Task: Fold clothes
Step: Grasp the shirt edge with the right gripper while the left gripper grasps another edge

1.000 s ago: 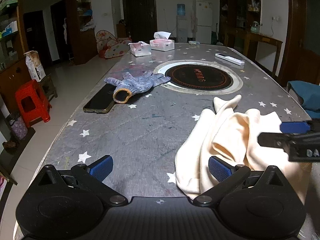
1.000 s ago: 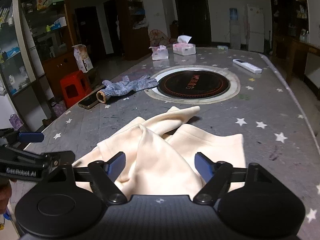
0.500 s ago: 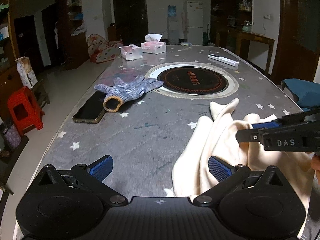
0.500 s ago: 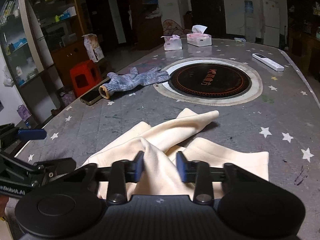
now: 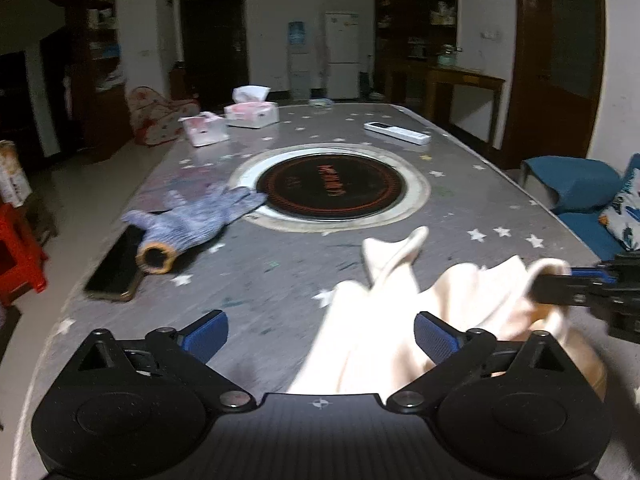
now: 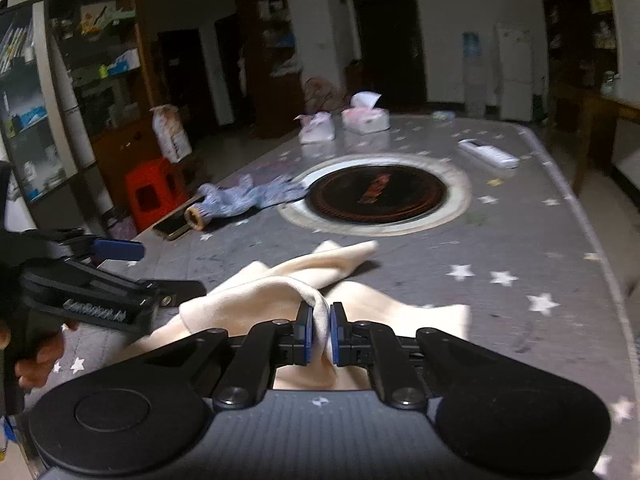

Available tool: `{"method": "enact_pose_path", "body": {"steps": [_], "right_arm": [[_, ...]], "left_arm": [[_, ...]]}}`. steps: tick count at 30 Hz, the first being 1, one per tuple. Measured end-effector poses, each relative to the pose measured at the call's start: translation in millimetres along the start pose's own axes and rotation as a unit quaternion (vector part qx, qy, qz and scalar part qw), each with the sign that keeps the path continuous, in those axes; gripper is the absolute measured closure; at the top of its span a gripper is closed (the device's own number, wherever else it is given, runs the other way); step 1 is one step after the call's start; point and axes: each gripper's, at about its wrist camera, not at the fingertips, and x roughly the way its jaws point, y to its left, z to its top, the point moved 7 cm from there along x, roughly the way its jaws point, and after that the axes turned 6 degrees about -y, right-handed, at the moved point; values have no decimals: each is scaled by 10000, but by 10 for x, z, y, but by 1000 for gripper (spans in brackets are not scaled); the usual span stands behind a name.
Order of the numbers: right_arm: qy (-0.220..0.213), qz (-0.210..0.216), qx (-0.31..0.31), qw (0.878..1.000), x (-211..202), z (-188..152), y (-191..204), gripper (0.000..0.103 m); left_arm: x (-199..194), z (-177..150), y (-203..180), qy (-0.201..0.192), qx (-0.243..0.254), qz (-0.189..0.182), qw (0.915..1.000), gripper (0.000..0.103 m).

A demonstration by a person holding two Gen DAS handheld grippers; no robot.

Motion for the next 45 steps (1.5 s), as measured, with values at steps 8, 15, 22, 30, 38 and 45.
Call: {"method": "enact_pose_path", "body": {"steps": [8, 15, 22, 30, 38, 45], "right_arm": [[-371, -1069, 360, 9929, -661, -160, -548, 96], [-462, -2089, 988, 9718, -1207, -493, -1005, 96], [-175, -2502, 1443, 9572, -1434, -868, -1257, 96], [-86, -2542, 1489, 9556, -1452, -910, -1241, 89], [-238, -2585, 1386, 9557, -1497, -801, -1179, 52], [-503, -2323, 1187, 9641, -1480, -615, -1032, 20]], "left_arm": [[306, 111, -205, 103, 248, -324, 9991, 14], [589, 171, -347, 253, 530, -459, 9972, 15], [766, 191, -438, 343, 675, -603, 9953, 34], [774, 145, -449, 336, 589, -783, 9946, 88], [528, 231, -318, 67, 367, -732, 9966, 92], [-16, 333, 97, -381, -57, -383, 9985, 93]]}}
